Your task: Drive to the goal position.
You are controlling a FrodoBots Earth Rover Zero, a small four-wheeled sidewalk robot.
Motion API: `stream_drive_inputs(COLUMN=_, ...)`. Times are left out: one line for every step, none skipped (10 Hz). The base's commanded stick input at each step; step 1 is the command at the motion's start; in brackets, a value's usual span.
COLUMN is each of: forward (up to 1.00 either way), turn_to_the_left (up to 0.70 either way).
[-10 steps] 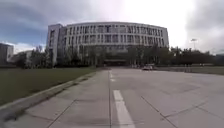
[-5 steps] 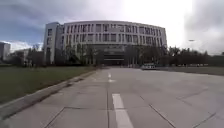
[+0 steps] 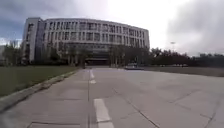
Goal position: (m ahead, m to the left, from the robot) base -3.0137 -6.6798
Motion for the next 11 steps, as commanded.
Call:
stream_drive_inputs(forward=0.70, turn_to_the_left=0.00)
stream_drive_inputs(forward=0.61, turn_to_the_left=0.00)
stream_drive_inputs(forward=0.25, turn_to_the_left=0.00)
stream_drive_inputs(forward=0.08, turn_to_the_left=0.00)
stream_drive_inputs(forward=0.06, turn_to_the_left=0.00)
stream_drive_inputs(forward=0.05, turn_to_the_left=0.00)
stream_drive_inputs(forward=0.05, turn_to_the_left=0.00)
stream_drive_inputs(forward=0.05, turn_to_the_left=0.00)
stream_drive_inputs(forward=0.05, turn_to_the_left=0.00)
stream_drive_inputs(forward=0.05, turn_to_the_left=0.00)
stream_drive_inputs(forward=0.05, turn_to_the_left=0.00)
